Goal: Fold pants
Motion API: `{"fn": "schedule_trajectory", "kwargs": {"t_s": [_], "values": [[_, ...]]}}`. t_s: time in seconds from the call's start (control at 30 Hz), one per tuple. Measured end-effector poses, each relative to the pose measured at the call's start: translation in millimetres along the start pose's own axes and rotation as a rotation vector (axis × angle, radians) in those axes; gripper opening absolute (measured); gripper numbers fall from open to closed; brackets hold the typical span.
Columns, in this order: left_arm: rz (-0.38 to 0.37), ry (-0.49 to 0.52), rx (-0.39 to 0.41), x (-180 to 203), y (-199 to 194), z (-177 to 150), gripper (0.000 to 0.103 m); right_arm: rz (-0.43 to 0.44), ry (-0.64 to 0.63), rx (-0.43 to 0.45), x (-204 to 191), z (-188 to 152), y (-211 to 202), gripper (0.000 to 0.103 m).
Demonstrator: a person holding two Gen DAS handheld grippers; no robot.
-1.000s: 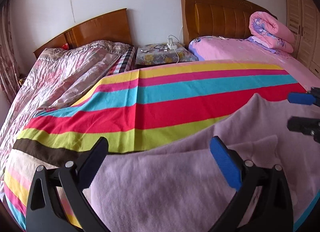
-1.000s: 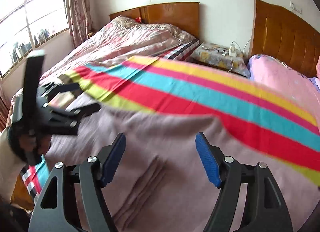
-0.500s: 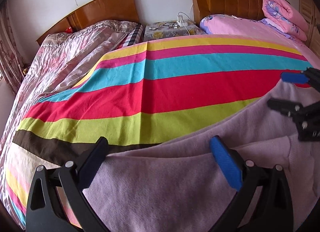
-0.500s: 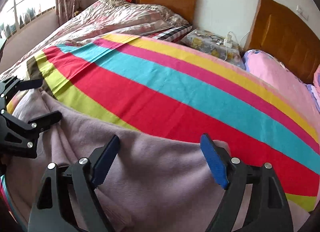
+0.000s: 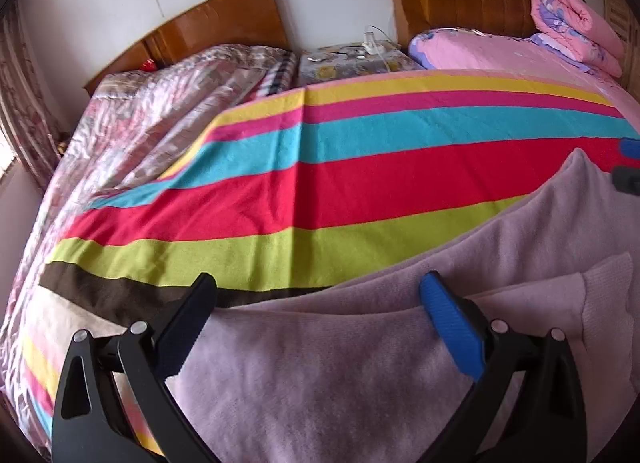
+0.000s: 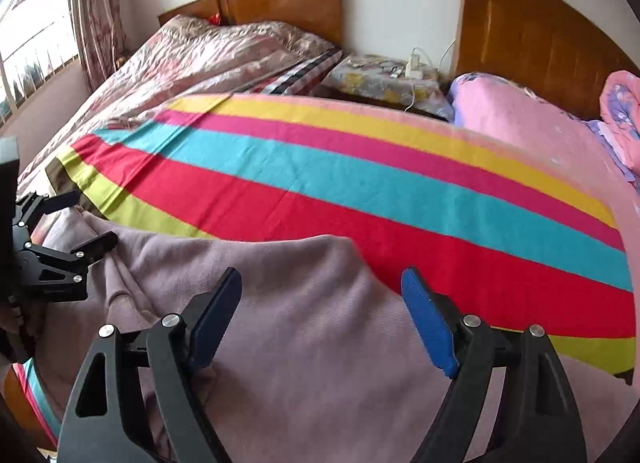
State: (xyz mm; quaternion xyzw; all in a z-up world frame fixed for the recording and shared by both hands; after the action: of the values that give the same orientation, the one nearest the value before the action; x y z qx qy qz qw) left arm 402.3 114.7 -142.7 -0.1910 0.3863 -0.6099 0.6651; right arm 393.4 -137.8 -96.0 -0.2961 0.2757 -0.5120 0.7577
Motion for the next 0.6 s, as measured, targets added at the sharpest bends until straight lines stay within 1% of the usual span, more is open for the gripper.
{"fn": "schedule_trajectory", "kwargs": {"t_s": [0.03,0.07,0.13,0.2,0.27,0.3,0.33,0.37,0.4,0.43,0.47,0.5,0.57,0.6], "values": [[-0.001,-0.003,0.031,4,-15,5,0.1,0.002,-0.003,0.011,6,-3,-13,0.086],[-0.056,-0.007,0.068,14,-33,13,0.101,-0.017,-0.011,0.019,17,-10,-26,0.088],[-0.151,0.022,0.132,47,-69,28,0.101,-0.048,0.001,-0.004,41,-27,-38,0.088],[-0.216,0.101,0.179,91,-96,35,0.101,-0.068,0.053,-0.05,75,-46,-44,0.088],[-0.286,0.199,0.197,139,-111,30,0.102,-0.084,0.106,-0.103,105,-63,-42,0.088],[-0.3,0.248,0.2,160,-113,25,0.102,-0.072,0.132,-0.129,118,-73,-40,0.088],[-0.294,0.292,0.195,176,-110,18,0.102,-0.074,0.153,-0.148,130,-82,-38,0.088],[-0.282,0.33,0.174,189,-103,9,0.102,-0.116,0.183,-0.161,150,-91,-36,0.088],[-0.281,0.35,0.145,198,-94,0,0.102,-0.11,0.213,-0.155,161,-95,-38,0.086],[-0.278,0.36,0.11,203,-82,-10,0.102,-0.056,0.251,-0.129,165,-94,-43,0.084],[-0.263,0.372,0.095,204,-71,-18,0.102,-0.033,0.283,-0.106,168,-92,-51,0.083],[-0.274,0.36,0.117,202,-74,-16,0.102,-0.042,0.282,-0.09,168,-90,-58,0.083],[-0.262,0.352,0.09,201,-68,-18,0.102,-0.152,0.254,-0.037,168,-84,-76,0.089],[-0.257,0.356,0.096,202,-67,-17,0.102,-0.137,0.248,-0.018,162,-83,-82,0.089]]}}
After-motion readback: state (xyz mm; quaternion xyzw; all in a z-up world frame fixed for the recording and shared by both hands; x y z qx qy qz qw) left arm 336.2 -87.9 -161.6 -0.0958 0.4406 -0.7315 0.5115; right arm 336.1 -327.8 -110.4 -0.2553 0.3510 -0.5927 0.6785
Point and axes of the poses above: each gripper's, at about its wrist camera, not at the fingertips, and y roughly the way its jaws point, x to its right, z to its top, the point moved 10 cm from there along y, roughly the way its jaws point, and after that the axes turned 3 degrees about z, right-handed, at the moved point
